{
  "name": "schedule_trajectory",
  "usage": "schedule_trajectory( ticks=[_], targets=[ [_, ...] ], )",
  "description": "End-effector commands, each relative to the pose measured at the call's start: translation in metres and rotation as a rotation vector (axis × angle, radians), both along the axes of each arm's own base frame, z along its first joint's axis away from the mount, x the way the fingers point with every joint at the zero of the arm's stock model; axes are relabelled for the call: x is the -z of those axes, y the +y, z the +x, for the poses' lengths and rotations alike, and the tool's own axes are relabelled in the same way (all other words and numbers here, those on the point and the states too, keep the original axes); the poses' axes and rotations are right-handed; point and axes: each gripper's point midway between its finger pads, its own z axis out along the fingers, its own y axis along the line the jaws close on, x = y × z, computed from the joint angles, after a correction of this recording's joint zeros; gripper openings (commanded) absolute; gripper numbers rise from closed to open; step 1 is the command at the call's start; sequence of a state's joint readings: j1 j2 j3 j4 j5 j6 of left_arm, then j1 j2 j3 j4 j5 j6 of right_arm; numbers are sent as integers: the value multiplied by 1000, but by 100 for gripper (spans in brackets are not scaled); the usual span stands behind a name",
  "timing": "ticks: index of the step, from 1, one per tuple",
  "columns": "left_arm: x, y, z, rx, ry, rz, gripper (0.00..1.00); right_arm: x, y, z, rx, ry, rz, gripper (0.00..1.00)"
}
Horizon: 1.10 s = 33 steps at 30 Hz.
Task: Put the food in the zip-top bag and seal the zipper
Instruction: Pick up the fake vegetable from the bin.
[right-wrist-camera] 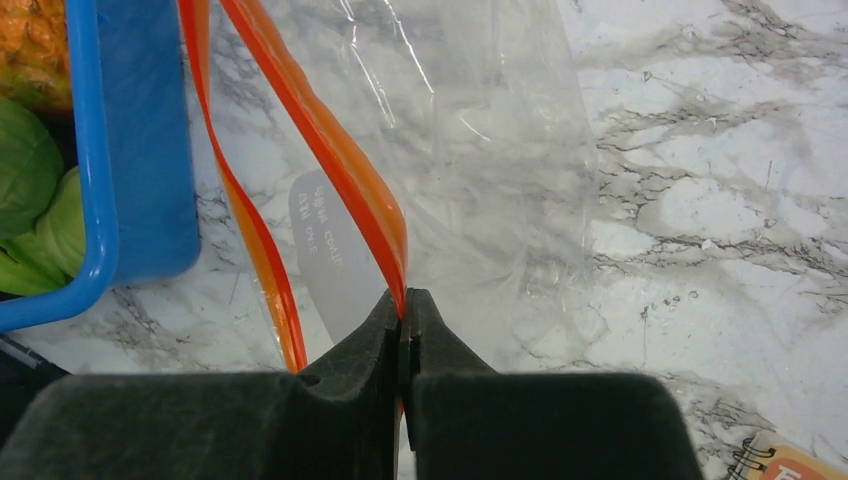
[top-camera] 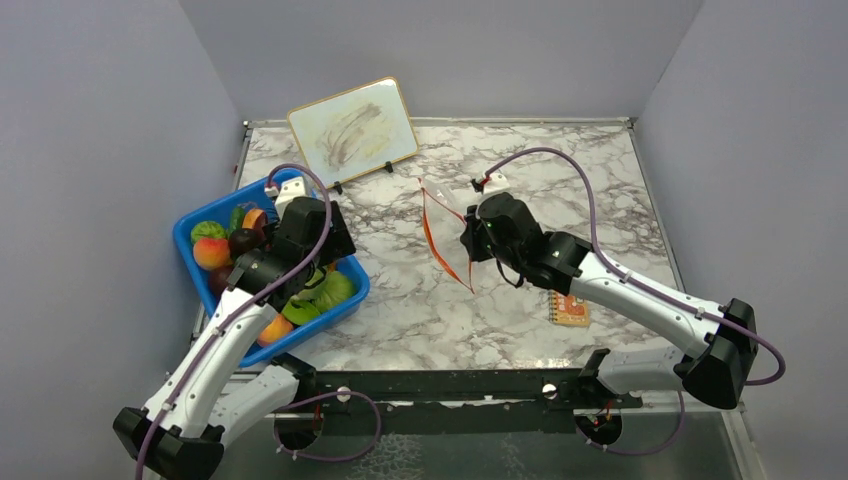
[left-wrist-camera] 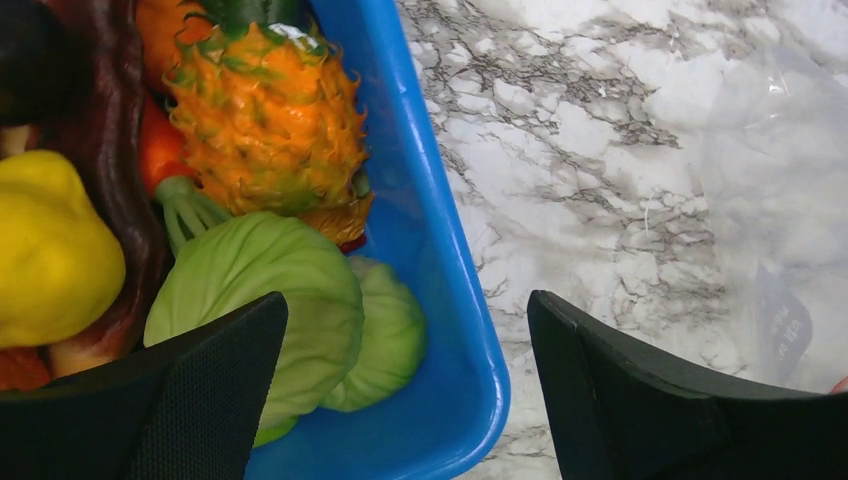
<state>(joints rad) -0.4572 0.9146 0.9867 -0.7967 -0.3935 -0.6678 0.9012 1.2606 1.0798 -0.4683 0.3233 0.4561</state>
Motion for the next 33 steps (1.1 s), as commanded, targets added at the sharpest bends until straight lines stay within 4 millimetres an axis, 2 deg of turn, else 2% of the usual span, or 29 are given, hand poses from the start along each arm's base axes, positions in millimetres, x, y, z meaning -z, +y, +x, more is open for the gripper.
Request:
schedule_trajectory(
  ticks=[1, 11, 22, 27, 33],
  targets=[
    [-2, 25, -17, -121, 4, 17, 99, -9, 1, 3, -9, -38, 27, 1],
    [14, 47, -32, -311, 98, 51, 100, -3, 1, 2, -2, -28, 25, 1],
    [49, 56, -38, -398, 176, 99, 95, 6, 4, -1, -12, 1, 34, 1],
    [62, 51, -39, -379, 195, 80, 93, 6, 3, -2, -10, -2, 38, 1],
    [75, 48, -44, -376, 235, 69, 96, 6, 5, -2, -15, 0, 43, 1]
  ],
)
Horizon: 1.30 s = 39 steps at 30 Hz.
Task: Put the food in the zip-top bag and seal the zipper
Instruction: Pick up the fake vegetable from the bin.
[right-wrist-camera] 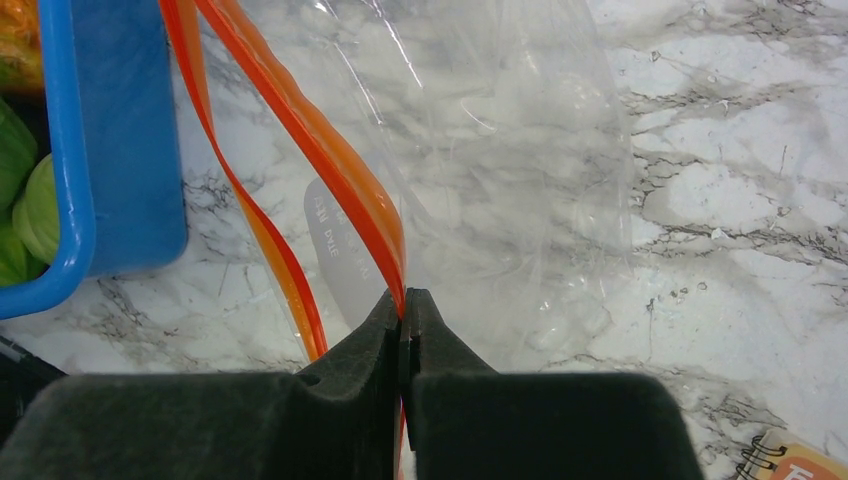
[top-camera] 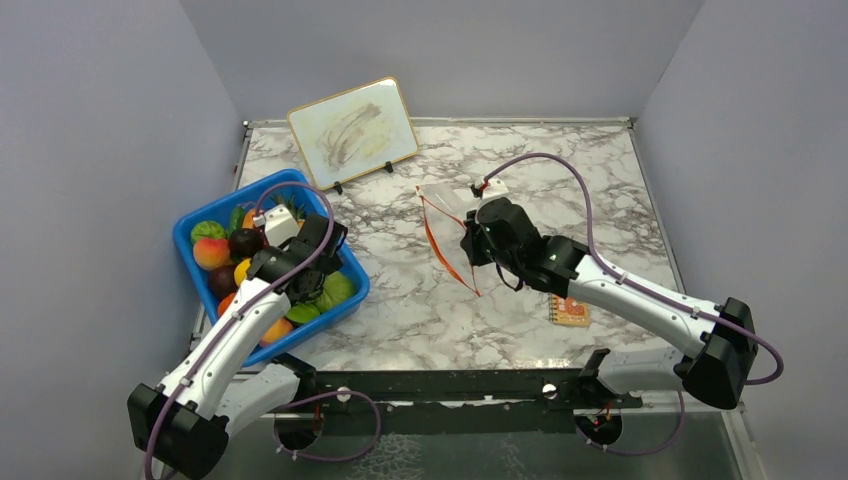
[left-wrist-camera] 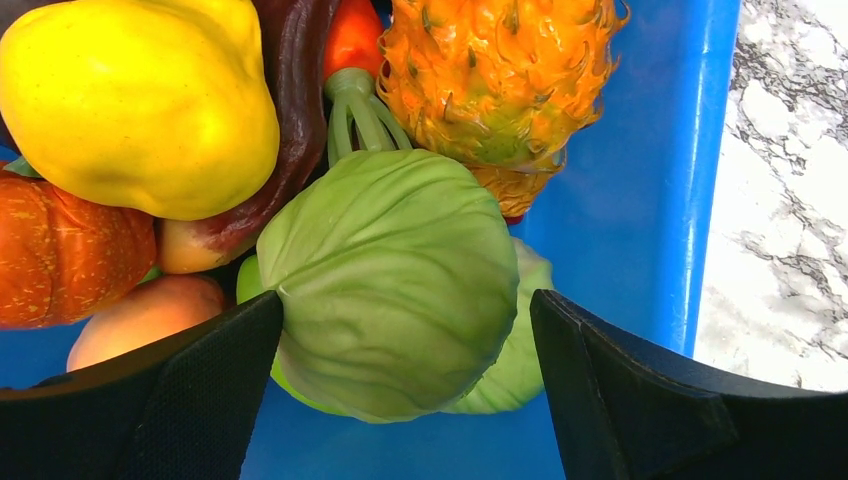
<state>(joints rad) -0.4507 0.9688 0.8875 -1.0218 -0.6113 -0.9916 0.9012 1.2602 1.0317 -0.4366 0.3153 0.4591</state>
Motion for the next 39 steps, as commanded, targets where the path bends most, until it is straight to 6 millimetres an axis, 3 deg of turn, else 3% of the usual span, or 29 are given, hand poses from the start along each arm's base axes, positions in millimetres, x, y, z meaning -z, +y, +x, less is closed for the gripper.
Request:
schedule_trajectory(
  ticks=[1, 11, 14, 19, 26, 29, 32, 39],
  targets=[
    [14, -4, -6, -16, 37, -37, 95, -9, 5, 0, -9, -14, 51, 1],
    [-4, 3, -6, 1, -35, -21, 65, -10, 5, -1, -8, -11, 58, 1],
    [-17, 4, -5, 16, -71, -26, 53, -8, 4, 0, 2, -10, 58, 1],
    [-41, 5, -3, 45, -136, -29, 43, -9, 9, -1, -13, -6, 76, 1],
    [-64, 9, -3, 83, -199, -8, 41, -13, 18, 0, -19, 6, 107, 1],
    [-79, 8, -1, 127, -240, -4, 41, -9, 37, -8, -77, 57, 178, 1],
    [-98, -7, 4, 224, -324, -59, 39, -8, 57, -16, -149, 110, 241, 1],
    [-144, -47, 6, 406, -537, -251, 33, -6, 85, -23, -217, 185, 327, 1]
  ],
)
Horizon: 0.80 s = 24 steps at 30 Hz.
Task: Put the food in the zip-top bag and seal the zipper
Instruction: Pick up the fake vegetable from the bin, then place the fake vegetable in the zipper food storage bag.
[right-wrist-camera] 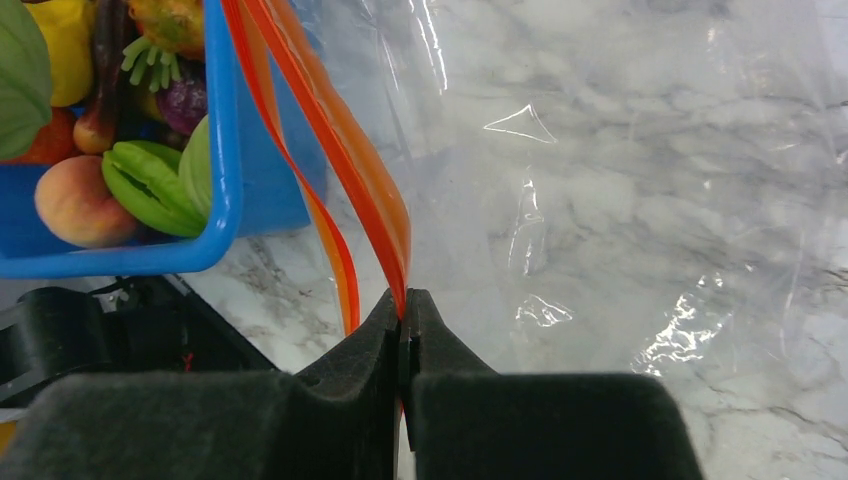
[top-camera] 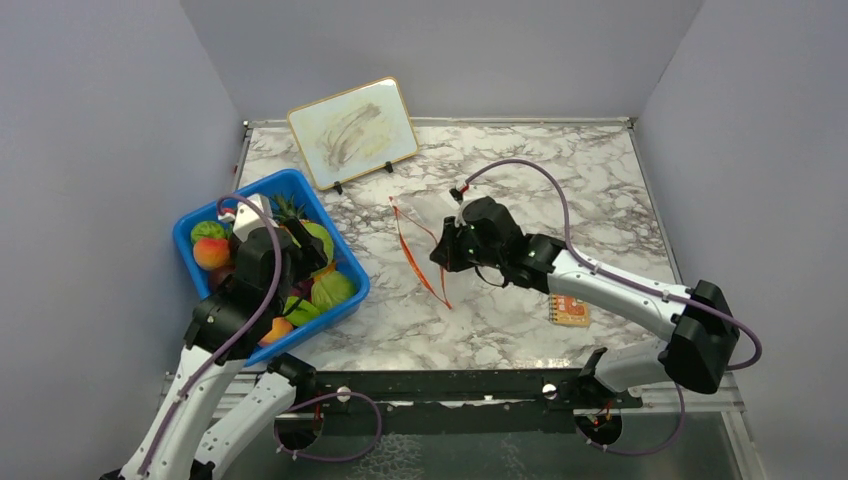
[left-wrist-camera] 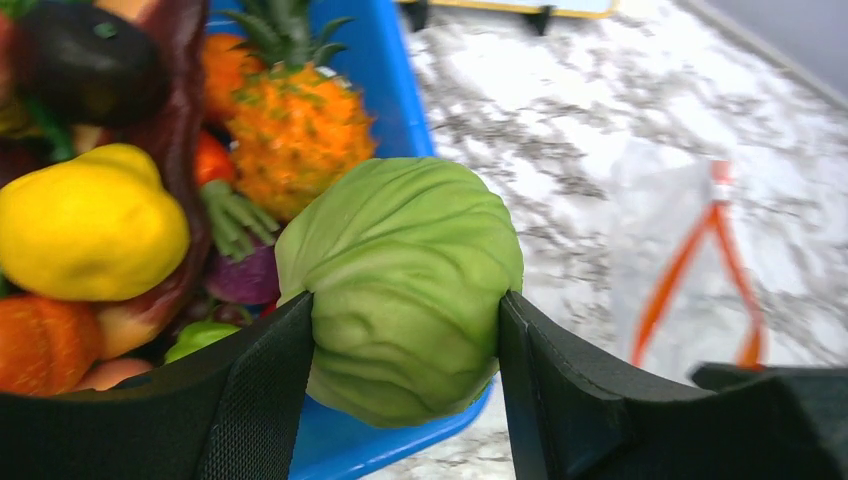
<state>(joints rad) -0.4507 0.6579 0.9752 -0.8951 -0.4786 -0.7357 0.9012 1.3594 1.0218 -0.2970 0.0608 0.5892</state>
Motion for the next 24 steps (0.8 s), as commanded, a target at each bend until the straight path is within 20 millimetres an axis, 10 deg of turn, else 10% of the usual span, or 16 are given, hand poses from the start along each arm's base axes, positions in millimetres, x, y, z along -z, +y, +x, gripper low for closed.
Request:
schedule_trajectory(
  ticks=[1, 12, 24],
  targets=[
    [-48, -36, 6, 191, -177, -127, 34, -23, 31, -7, -82, 34, 151, 1],
    [-57, -112, -10, 568, -212, -355, 33, -36, 43, -14, -126, 51, 228, 1],
    [-82, -128, -23, 669, -339, -479, 30, -56, 49, -23, -195, 16, 294, 1]
  ],
)
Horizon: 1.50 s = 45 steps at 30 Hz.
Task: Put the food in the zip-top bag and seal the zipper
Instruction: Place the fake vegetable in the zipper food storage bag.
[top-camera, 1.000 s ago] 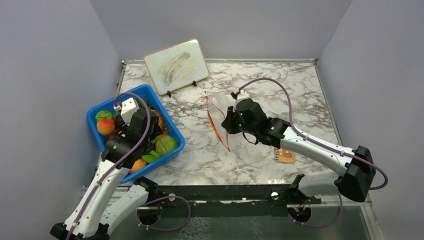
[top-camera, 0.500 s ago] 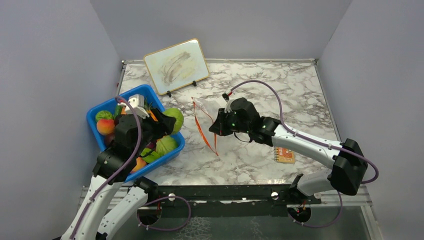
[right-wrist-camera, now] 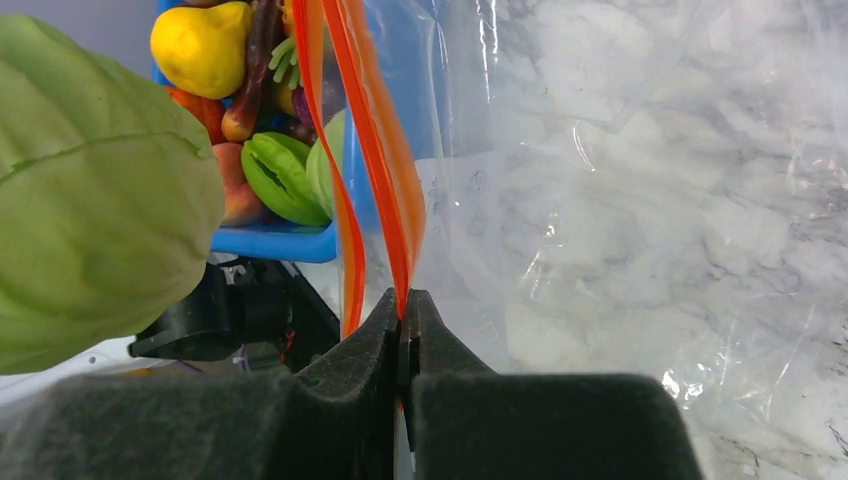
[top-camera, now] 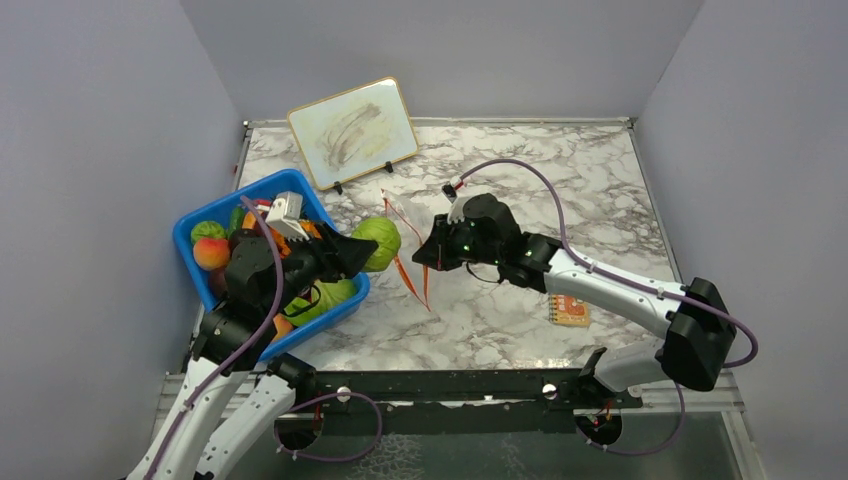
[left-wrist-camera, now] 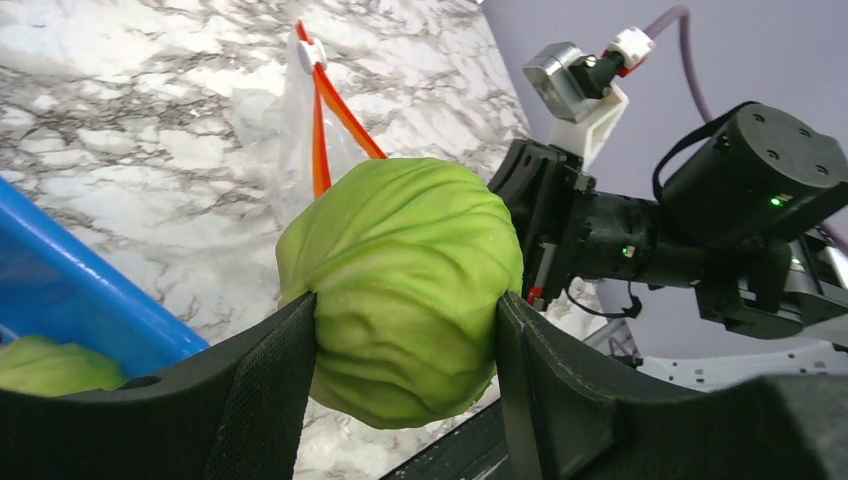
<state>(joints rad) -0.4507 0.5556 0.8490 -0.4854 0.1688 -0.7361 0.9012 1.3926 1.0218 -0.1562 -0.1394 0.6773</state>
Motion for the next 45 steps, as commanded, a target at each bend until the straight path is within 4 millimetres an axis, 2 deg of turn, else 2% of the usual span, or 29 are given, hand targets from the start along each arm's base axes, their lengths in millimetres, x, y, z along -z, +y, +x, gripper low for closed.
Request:
schedule_trajectory(
  ticks=[1, 9, 17, 22, 29, 34, 40, 43, 45],
  targets=[
    [-31, -11, -7, 64, -110, -117, 29, -40, 10, -7, -67, -61, 118, 1],
    [-40, -18, -10, 96, -156, -200, 28, -56, 12, -18, -125, -86, 175, 1],
    [-46, -20, -15, 101, -183, -392, 27, -53, 12, -18, -130, -76, 162, 1],
    [-47, -18, -13, 84, -177, -406, 26, -46, 14, -14, -118, -65, 135, 1],
    [-61, -19, -15, 95, -193, -454, 25, -42, 17, -11, -116, -51, 117, 1],
    [-49, -24, -12, 111, -176, -448, 24, -48, 19, -12, -125, -55, 134, 1],
    [-10, -20, 2, 47, -123, -340, 22, -57, 17, -14, -127, -70, 155, 1],
    [6, -15, 8, 10, -98, -276, 17, -60, 15, -14, -125, -77, 158, 1],
    [11, -11, 10, -10, -103, -213, 15, -63, 14, -13, -118, -86, 158, 1]
  ],
)
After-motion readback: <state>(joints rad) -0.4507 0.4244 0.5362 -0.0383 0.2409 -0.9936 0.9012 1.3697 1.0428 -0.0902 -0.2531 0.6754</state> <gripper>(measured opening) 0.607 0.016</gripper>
